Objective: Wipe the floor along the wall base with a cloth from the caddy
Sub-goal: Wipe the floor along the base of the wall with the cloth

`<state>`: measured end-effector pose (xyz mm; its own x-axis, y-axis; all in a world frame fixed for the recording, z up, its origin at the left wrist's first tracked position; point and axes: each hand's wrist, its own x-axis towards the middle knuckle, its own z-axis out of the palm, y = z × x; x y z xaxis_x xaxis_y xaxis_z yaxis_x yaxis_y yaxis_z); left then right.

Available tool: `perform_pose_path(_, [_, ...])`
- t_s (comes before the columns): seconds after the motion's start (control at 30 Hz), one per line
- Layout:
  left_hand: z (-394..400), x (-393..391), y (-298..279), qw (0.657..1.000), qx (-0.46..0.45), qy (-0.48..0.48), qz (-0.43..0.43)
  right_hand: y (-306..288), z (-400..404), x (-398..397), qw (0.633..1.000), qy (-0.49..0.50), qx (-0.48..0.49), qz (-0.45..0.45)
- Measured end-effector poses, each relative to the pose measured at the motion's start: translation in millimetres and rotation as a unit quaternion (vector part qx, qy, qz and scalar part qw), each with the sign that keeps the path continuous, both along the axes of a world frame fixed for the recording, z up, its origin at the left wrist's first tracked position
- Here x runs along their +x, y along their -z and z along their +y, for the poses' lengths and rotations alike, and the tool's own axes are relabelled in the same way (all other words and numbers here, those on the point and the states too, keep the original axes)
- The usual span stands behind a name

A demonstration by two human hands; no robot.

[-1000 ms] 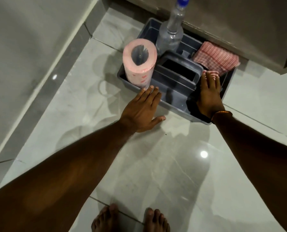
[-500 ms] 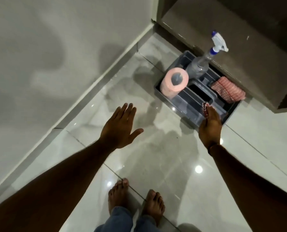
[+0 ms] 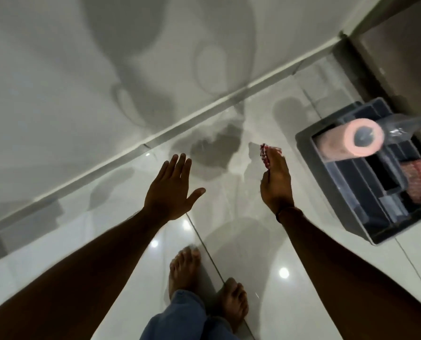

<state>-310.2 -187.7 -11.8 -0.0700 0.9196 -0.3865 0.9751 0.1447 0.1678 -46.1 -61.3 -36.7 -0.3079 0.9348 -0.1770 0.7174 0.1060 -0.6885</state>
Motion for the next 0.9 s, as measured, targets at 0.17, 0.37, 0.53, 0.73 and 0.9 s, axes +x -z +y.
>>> perform_pose_path(0.17, [-1,-10,87,0.998,0.001,-0.057,-0.01,80,51,-45,0.989,-0.119,0.08,-0.049])
perform_pose_path(0.37, [11,-3,171,0.992,0.029,-0.117,-0.028,162,84,-71,0.966,-0.185,0.151,-0.094])
perform_pose_path(0.53, [23,-2,195,0.99,0.071,-0.122,-0.004,172,83,-73,0.948,-0.183,0.205,-0.163])
perform_pose_path(0.73, [31,-9,200,0.991,0.073,-0.115,0.014,175,140,-60,0.946,-0.158,0.217,-0.18])
perform_pose_path(0.9, [33,-12,205,0.991,0.075,-0.107,0.038,171,226,-37,0.962,-0.071,0.187,-0.185])
